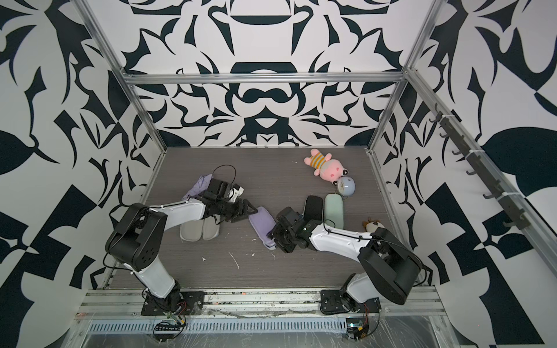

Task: Put umbrellas into zippered umbrella sleeves
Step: Adjust the umbrella sleeve at the center of the board.

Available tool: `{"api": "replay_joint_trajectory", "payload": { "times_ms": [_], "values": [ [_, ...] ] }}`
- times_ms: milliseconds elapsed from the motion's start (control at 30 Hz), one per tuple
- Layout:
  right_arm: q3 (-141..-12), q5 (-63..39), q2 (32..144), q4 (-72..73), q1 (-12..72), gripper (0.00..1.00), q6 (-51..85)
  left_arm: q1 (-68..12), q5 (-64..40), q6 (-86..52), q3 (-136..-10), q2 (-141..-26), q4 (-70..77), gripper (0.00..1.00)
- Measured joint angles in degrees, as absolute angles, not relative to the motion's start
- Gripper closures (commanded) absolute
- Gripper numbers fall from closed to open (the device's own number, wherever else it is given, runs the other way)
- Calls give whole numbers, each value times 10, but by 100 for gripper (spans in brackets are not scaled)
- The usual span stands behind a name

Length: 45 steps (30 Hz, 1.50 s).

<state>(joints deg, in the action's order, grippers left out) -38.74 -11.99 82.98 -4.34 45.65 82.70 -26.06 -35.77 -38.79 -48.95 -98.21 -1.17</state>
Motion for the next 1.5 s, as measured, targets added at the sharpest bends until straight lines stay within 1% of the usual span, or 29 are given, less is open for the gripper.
{"api": "replay_joint_trajectory", "payload": {
  "times_ms": [100, 200, 233, 333, 400, 533, 600, 633, 733, 767, 833, 900, 1000, 1033, 1067, 1167, 1233, 1367, 1500],
  "values": [
    [-389, -124, 850, -7, 449, 48, 806, -284, -367, -412, -460, -982, 8, 41],
    [-391, -126, 862, 20, 443, 49, 776, -312, -375, -434, -448, -983, 35, 46],
    [-391, -123, 862, 20, 441, 53, 764, -319, -375, -440, -446, -984, 43, 47],
    [-388, -117, 862, 34, 431, 71, 734, -332, -376, -458, -443, -992, 67, 52],
    [-385, -116, 866, 56, 422, 77, 717, -337, -377, -467, -443, -997, 80, 54],
    [-385, -120, 901, 115, 412, 98, 696, -347, -382, -481, -444, -1014, 103, 57],
    [-384, -125, 920, 156, 411, 100, 696, -356, -390, -484, -449, -1025, 111, 57],
    [-382, -128, 929, 178, 410, 100, 698, -361, -393, -484, -449, -1029, 115, 54],
    [-353, -138, 937, 252, 402, 100, 716, -361, -399, -482, -449, -1027, 111, 36],
    [-335, -143, 934, 283, 398, 100, 728, -358, -399, -479, -448, -1023, 104, 33],
    [-303, -152, 922, 318, 391, 100, 752, -343, -400, -479, -445, -1002, 87, 30],
    [-289, -160, 898, 304, 390, 100, 768, -318, -397, -478, -444, -966, 76, 29],
    [-305, -175, 867, 221, 391, 65, 766, -279, -381, -461, -448, -904, 41, 27],
    [-312, -178, 858, 189, 390, 55, 761, -265, -368, -449, -455, -888, 19, 26],
    [-317, -181, 848, 160, 386, 48, 754, -254, -358, -435, -463, -880, -2, 26],
    [-319, -185, 814, 81, 368, 37, 735, -227, -326, -401, -488, -879, -54, 23],
    [-320, -180, 781, 25, 348, 32, 725, -220, -304, -378, -502, -882, -86, 22],
    [-322, -169, 742, -42, 314, 28, 706, -216, -274, -333, -532, -904, -125, 22],
    [-337, -164, 779, -49, 302, 21, 693, -208, -275, -314, -550, -938, -132, 23]
  ]
}}
